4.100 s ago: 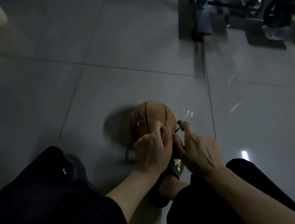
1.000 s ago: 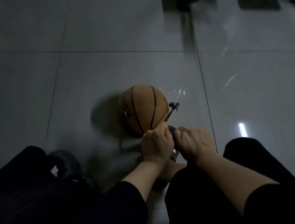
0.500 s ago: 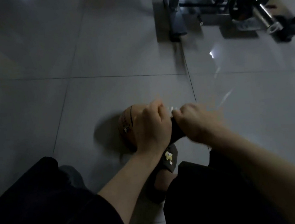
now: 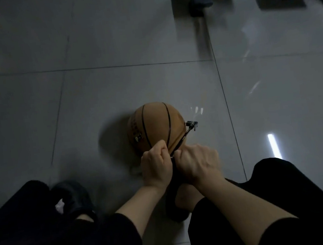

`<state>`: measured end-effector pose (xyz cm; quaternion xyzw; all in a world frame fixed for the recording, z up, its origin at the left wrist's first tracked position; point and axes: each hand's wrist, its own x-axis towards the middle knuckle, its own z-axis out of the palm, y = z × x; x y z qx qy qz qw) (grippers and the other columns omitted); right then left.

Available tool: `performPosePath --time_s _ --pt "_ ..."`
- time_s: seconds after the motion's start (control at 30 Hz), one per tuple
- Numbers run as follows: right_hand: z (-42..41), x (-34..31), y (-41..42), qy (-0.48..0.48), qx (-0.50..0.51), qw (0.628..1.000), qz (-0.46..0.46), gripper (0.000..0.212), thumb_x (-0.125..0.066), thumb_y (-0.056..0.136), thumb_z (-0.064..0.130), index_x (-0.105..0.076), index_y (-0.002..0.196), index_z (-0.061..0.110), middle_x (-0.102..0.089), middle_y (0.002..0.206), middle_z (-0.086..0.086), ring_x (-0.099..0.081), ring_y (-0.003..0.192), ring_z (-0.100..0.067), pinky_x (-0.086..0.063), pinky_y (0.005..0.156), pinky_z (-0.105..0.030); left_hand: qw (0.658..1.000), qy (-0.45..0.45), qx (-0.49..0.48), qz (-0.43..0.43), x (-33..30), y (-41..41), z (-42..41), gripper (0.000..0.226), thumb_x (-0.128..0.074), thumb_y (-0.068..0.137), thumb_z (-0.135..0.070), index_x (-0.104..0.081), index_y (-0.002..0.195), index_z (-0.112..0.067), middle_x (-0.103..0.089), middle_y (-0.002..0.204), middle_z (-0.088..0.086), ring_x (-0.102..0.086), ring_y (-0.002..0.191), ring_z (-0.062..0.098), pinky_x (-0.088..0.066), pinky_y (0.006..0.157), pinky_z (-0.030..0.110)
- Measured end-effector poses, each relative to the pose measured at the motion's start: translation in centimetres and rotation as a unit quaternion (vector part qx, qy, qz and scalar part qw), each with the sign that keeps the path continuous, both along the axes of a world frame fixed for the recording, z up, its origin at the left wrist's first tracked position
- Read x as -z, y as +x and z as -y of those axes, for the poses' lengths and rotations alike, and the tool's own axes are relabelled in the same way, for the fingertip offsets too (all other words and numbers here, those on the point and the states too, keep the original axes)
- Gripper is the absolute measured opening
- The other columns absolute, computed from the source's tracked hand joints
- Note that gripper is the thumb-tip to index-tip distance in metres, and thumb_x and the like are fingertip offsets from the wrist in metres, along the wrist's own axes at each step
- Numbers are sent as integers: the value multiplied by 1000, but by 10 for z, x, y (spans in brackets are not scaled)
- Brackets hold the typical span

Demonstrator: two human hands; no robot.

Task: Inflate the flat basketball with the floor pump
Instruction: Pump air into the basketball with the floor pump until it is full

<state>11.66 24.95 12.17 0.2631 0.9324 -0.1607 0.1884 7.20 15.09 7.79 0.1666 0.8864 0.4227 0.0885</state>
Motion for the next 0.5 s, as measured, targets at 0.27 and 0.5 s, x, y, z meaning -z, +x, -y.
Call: performPosePath --time_s 0.27,0.5 --pt "-19 -46 44 37 -74 994 64 20 -37 95 30 -51 86 19 -59 98 -5 -55 83 -23 -45 64 -35 995 -62 75 -2 -65 33 -21 27 -30 92 -19 -43 70 -13 -62 75 19 -58 75 39 -25 58 32" --pt "-40 -165 12 81 -145 986 -33 30 -30 98 34 -39 75 17 -49 83 -6 -48 72 -22 -44 63 -36 992 61 46 -103 -177 4 -27 29 -31 86 -18 -32 58 -16 -37 52 2 -34 48 13 -24 50 32"
